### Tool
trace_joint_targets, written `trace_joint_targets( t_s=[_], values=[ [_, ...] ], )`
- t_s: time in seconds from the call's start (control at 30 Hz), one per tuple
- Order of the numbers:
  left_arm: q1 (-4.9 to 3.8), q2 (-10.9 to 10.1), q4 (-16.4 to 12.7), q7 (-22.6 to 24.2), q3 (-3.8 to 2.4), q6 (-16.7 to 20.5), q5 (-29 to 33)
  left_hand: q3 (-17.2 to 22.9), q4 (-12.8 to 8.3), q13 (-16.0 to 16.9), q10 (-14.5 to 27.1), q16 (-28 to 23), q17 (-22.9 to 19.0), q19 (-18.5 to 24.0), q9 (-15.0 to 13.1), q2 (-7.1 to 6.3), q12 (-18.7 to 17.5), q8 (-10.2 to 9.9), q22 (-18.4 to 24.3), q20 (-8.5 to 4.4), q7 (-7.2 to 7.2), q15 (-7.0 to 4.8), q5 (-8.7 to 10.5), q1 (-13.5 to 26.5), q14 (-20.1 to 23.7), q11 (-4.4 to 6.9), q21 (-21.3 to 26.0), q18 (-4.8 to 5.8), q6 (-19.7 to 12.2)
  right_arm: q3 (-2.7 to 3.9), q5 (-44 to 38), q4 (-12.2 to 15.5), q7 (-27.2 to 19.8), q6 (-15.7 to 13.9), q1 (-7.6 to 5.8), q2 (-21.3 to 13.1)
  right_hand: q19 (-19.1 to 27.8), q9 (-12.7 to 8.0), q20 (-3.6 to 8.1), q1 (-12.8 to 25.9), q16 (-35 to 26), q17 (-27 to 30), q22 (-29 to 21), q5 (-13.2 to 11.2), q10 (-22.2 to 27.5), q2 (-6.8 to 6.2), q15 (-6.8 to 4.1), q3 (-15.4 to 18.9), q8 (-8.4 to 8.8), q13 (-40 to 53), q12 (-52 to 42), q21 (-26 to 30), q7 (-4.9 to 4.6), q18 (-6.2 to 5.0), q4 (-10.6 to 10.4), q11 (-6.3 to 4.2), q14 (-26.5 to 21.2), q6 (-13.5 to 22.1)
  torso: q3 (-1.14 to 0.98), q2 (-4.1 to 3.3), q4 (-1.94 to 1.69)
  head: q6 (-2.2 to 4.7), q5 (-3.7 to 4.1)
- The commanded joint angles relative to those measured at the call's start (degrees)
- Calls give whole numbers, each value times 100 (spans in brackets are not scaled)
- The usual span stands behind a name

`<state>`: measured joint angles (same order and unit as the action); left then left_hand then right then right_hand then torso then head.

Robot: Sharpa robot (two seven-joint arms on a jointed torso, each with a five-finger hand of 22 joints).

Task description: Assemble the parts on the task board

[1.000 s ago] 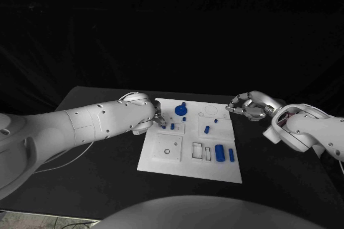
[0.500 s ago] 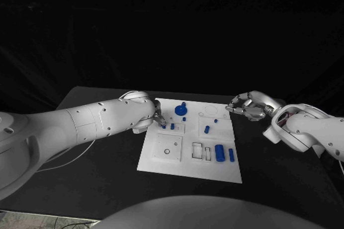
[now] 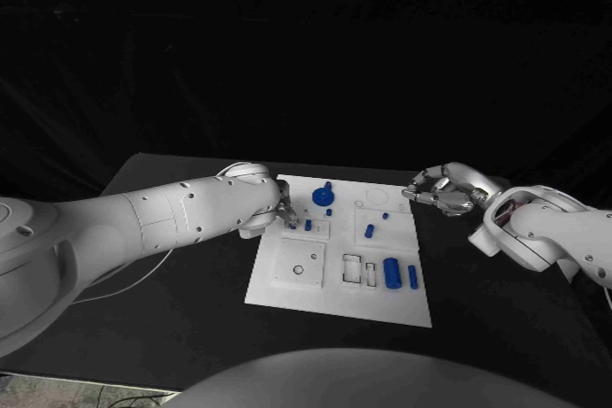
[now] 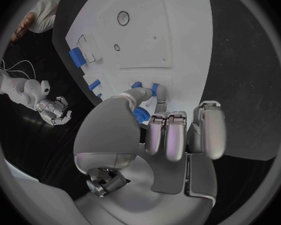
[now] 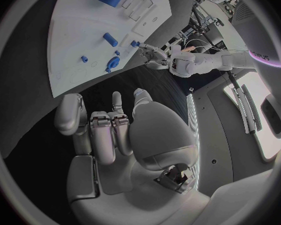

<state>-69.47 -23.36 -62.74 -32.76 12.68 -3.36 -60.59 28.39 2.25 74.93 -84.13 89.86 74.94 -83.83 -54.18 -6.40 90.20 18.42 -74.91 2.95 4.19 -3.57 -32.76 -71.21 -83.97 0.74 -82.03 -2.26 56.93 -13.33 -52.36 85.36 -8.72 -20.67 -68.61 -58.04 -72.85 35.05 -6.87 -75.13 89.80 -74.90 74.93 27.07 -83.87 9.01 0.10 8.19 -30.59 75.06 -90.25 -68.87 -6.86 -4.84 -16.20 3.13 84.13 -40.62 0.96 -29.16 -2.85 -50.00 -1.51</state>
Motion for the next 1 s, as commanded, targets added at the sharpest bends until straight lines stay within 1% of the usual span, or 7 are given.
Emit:
trace_joint_targets(
  t_s=[0.03, 0.27, 0.7, 0.87, 0.9, 0.93, 1.0],
  values=[
    [35, 41, -16, 28, 16, -267, -15, 7, -47, 1507, -587, 14, 1506, -156, 1, 200, -20, 27, -1249, -38, -97, -27, -77, -277, -603, 44, -30, 30, 69, 0, -17, -1, -7, 46, 4, 4, 38, -6, 11, -58, 20, -1510, 800, 21, -613, 5, 17, -15, 32, 1494, 25, 27, 9, -50, 8, -15, 587, 6, -1, -1, 3, 0, -5],
    [35, 91, 20, -85, 15, -288, -141, -22, -59, 1507, -587, 14, 1506, -173, -18, 175, -20, 104, -1256, -45, -104, -36, -287, -250, -603, 52, -51, 35, 64, 0, -17, 2, -4, 55, 5, 1, 45, -5, 11, -62, 20, -1510, 797, 21, -613, 5, 17, -16, 32, 1494, 25, 36, 9, -52, 10, -15, 587, 6, 0, 0, 3, 0, 3],
    [35, 208, 159, -319, 4, -451, -131, -30, -50, 1507, -587, 14, 1506, -181, -31, 191, -20, 140, -1259, -49, -109, -40, -319, -221, -603, 55, -61, 37, 49, 0, -17, 11, 9, 74, 5, -10, 54, -5, 12, -82, 20, -1510, 793, 25, -613, 8, 16, -26, 31, 1494, 25, 49, 9, -55, 16, -15, 587, 6, -1, -3, 1, 0, -5],
    [35, 246, 233, -375, 0, -676, -40, -50, -36, 1507, -587, 14, 1506, -158, 20, 288, -20, 135, -1244, -48, -108, -35, 208, -205, -603, 51, -16, 28, -35, 0, -17, 12, 13, 84, 5, -9, 55, -4, 12, -90, 20, -1510, 793, 26, -613, 10, 16, -31, 30, 1494, 25, 49, 10, -54, 18, -15, 587, 5, -2, 3, 2, 0, -4],
    [35, 248, 239, -379, 0, -695, -35, -55, -35, 1507, -587, 14, 1506, -156, 30, 291, -20, 130, -1243, -46, -107, -33, 270, -205, -603, 49, -12, 27, -40, 0, -17, 12, 13, 84, 5, -9, 55, -4, 12, -90, 20, -1510, 793, 26, -613, 10, 16, -31, 30, 1494, 25, 49, 10, -54, 18, -15, 587, 5, -1, 3, 2, 0, -5],
    [35, 254, 253, -389, 0, -746, -24, -72, -37, 1507, -587, 14, 1506, -147, 55, 288, -20, 116, -1238, -39, -108, -30, 425, -203, -603, 42, 4, 24, -57, 0, -17, 13, 13, 86, 5, -10, 55, -4, 12, -90, 20, -1510, 793, 26, -613, 10, 16, -31, 30, 1494, 25, 49, 10, -54, 18, -15, 587, 5, 0, 0, 2, 0, -3],
    [35, 265, 283, -409, 0, -848, -10, -158, -12, 1507, -587, 14, 1506, -122, 109, 255, -20, 67, -1226, -21, -101, -15, 855, -159, -603, 33, 45, 16, -152, 0, -17, 13, 14, 87, 5, -12, 54, -4, 12, -94, 20, -1510, 793, 27, -613, 10, 16, -33, 30, 1494, 25, 49, 10, -54, 20, -16, 587, 5, 0, 2, 0, 0, 2]
  ],
)
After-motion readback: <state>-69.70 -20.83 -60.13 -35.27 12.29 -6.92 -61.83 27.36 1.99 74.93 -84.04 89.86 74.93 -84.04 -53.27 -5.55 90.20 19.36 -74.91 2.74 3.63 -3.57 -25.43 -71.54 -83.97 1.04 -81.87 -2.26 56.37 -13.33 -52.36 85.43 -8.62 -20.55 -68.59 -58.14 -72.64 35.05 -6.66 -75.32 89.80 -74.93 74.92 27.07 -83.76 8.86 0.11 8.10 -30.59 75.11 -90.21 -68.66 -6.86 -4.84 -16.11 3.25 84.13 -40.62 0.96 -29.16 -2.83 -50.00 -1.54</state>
